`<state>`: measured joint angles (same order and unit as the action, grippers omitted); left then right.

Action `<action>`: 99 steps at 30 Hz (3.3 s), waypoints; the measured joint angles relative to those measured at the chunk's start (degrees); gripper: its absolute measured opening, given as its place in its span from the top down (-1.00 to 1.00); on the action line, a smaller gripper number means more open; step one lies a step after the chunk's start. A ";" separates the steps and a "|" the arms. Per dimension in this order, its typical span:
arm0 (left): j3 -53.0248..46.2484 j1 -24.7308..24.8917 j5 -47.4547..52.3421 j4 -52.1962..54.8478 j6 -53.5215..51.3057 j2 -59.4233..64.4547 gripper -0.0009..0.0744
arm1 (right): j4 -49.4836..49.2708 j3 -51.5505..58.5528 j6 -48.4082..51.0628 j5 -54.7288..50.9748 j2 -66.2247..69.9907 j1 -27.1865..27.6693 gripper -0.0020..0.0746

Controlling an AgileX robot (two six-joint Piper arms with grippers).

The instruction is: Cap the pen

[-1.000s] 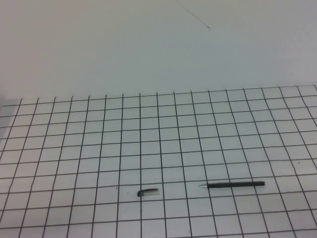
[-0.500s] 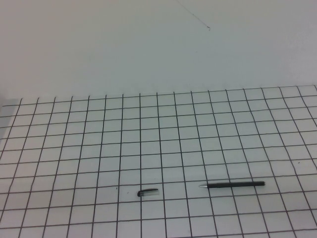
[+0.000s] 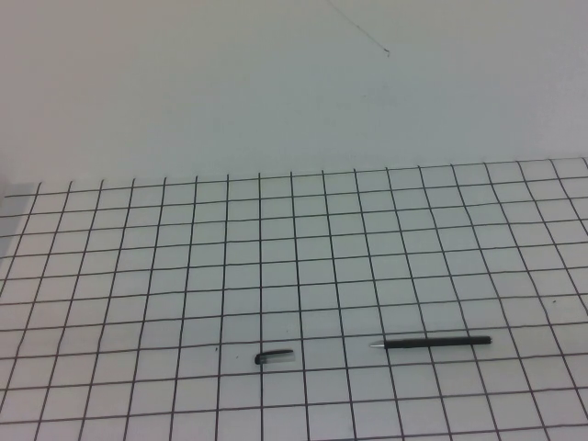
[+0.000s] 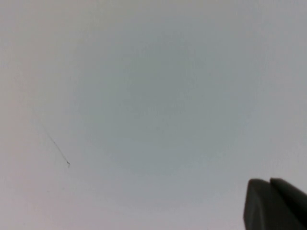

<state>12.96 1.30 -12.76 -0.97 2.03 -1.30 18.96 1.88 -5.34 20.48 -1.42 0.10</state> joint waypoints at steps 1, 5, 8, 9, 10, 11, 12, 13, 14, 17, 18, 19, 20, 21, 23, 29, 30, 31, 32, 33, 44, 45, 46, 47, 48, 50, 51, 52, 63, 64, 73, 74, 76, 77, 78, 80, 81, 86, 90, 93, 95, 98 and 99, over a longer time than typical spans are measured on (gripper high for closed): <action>1.33 0.00 2.19 0.00 0.00 0.00 0.98 | 0.00 0.00 0.00 0.10 0.00 0.00 0.95; 4.80 0.00 7.23 0.00 0.43 0.00 0.98 | 0.00 0.00 -0.11 1.63 0.00 0.00 0.95; 4.43 0.00 7.39 -0.25 1.00 0.00 0.98 | -0.12 0.00 0.31 4.89 0.00 0.00 0.95; 4.34 0.00 8.82 -0.25 1.41 0.00 0.98 | -1.23 -0.23 0.44 5.39 0.00 0.00 0.95; 4.61 0.00 10.45 -0.38 1.72 0.13 0.98 | -2.62 -0.21 0.30 5.53 0.00 0.00 0.95; 5.29 0.00 13.52 -0.38 1.99 0.60 0.98 | -4.75 -0.33 -0.29 5.40 0.10 0.00 0.95; 6.44 0.10 17.94 -0.61 1.99 1.35 0.98 | -7.44 -0.83 -1.58 4.24 0.09 0.00 0.95; 7.55 0.20 22.65 -0.60 1.86 2.14 0.98 | -9.19 -1.85 -2.88 0.49 0.21 0.00 0.95; 8.94 0.52 26.74 -0.60 0.78 3.42 0.98 | -11.01 -3.88 -4.02 -5.26 0.21 0.00 0.95; 12.78 1.76 35.83 -2.14 -9.27 7.88 0.98 | -10.55 -11.62 -4.61 -23.32 0.33 0.00 0.95; 14.17 2.01 38.24 -4.45 -13.86 9.77 0.98 | -9.84 -14.12 -4.47 -27.48 0.72 0.00 0.95; 15.53 2.29 40.02 -6.74 -17.39 11.89 0.98 | -8.85 -16.28 -4.47 -29.82 1.31 0.00 0.95; 16.81 2.62 42.05 -9.39 -21.89 14.10 0.98 | -7.81 -18.11 -4.47 -31.62 2.00 0.00 0.95; 18.05 3.10 43.98 -12.65 -26.36 16.47 0.98 | -7.54 -19.55 -4.47 -32.34 2.86 0.00 0.95; 20.09 3.75 47.97 -18.51 -34.41 20.78 0.98 | -7.54 -21.29 -4.47 -32.47 4.59 0.00 0.96; 24.94 3.84 54.23 -29.23 -45.31 33.30 0.98 | -12.65 -22.45 -4.67 -32.25 10.46 -0.10 0.95; 26.00 3.84 55.99 -31.15 -45.18 35.71 0.98 | -13.59 -22.61 -4.67 -32.25 11.64 -0.10 0.95; 27.14 3.84 58.65 -33.19 -45.09 38.36 0.98 | -14.39 -22.94 -4.35 -33.07 12.85 -0.10 0.95; 28.06 3.84 61.74 -34.57 -45.67 40.47 0.98 | -15.56 -23.74 -3.50 -35.18 14.05 -0.10 0.95; 29.13 3.84 64.68 -36.02 -46.84 43.09 0.98 | -17.27 -24.96 -1.27 -38.46 15.26 -0.10 0.95; 40.55 10.64 72.07 -39.28 -51.00 65.59 0.40 | -28.97 -33.83 26.66 -65.24 26.20 -0.10 0.95; 41.78 11.56 72.36 -39.28 -49.93 68.05 0.18 | -29.11 -33.83 27.65 -66.11 26.76 -0.10 0.95; 43.03 12.52 72.46 -39.14 -48.36 70.38 -0.03 | -29.11 -33.83 28.58 -66.45 27.12 -0.10 0.95; 44.06 13.31 72.36 -38.81 -46.79 72.29 -0.20 | -29.19 -33.83 29.10 -66.56 27.49 -0.10 0.95; 45.40 14.35 72.37 -38.20 -45.89 74.64 -0.29 | -29.24 -33.83 29.48 -66.43 27.51 -0.10 0.95; 48.03 16.43 72.37 -35.94 -46.06 79.06 -0.28 | -29.47 -33.83 30.19 -66.06 27.51 -0.10 0.95; 49.40 17.82 72.37 -33.72 -46.76 81.23 -0.21 | -29.67 -33.83 30.31 -65.82 27.51 -0.10 0.95; 50.75 19.47 72.22 -31.08 -47.23 83.41 -0.13 | -29.90 -33.83 30.31 -65.82 27.51 -0.10 0.95; 58.72 35.73 63.71 -6.26 -47.84 99.82 0.14 | -30.03 -33.83 30.31 -71.03 27.51 -0.10 0.95; 59.00 36.55 62.66 -4.59 -47.84 100.79 0.14 | -30.03 -33.83 30.04 -71.70 27.51 -0.10 0.95; 59.63 38.17 56.16 0.43 -50.10 107.79 0.15 | -30.28 -33.83 29.89 -73.95 27.51 -0.10 0.95; 59.63 38.17 56.57 0.57 -50.10 108.22 0.15 | -30.42 -33.83 29.89 -73.99 27.51 -0.10 0.95; 59.63 38.17 56.72 0.97 -51.25 109.31 0.15 | -30.50 -33.83 29.89 -73.67 27.51 -0.10 0.95; 59.63 38.17 56.38 0.97 -52.07 109.68 0.15 | -30.50 -33.83 29.89 -73.55 27.51 -0.10 0.95; 59.63 38.17 55.76 1.62 -52.47 110.18 0.15 | -30.50 -33.83 29.89 -73.55 27.51 -0.10 0.95; 59.63 38.17 54.76 2.07 -52.60 110.95 0.15 | -30.95 -33.83 29.89 -73.83 27.51 -0.10 0.95; 59.63 38.17 54.21 2.07 -52.59 111.37 0.15 | -31.21 -33.83 29.89 -74.01 27.51 -0.10 0.95; 59.63 38.17 53.35 2.23 -52.82 112.92 0.39 | -32.89 -33.83 29.89 -72.77 27.61 -0.10 0.95; 59.63 38.17 53.48 2.47 -52.82 113.29 0.97 | -39.54 -33.93 34.37 -71.86 30.18 -0.10 0.95; 59.63 38.17 53.48 3.06 -52.94 113.01 0.98 | -47.11 -33.93 43.64 -72.27 33.65 -0.10 0.95; 59.63 38.17 53.48 4.10 -52.94 112.34 0.97 | -51.87 -33.93 50.31 -71.86 36.14 -0.10 0.95; 60.81 38.20 53.89 4.57 -52.94 111.23 0.97 | -57.56 -34.44 57.89 -70.80 41.41 -0.10 0.95; 61.12 38.20 53.89 4.57 -52.94 110.63 0.97 | -58.33 -35.18 59.06 -71.09 43.77 -0.10 0.95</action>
<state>74.08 39.50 41.13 3.60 -50.91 109.33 -39.37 -33.30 53.71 -50.62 42.35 0.00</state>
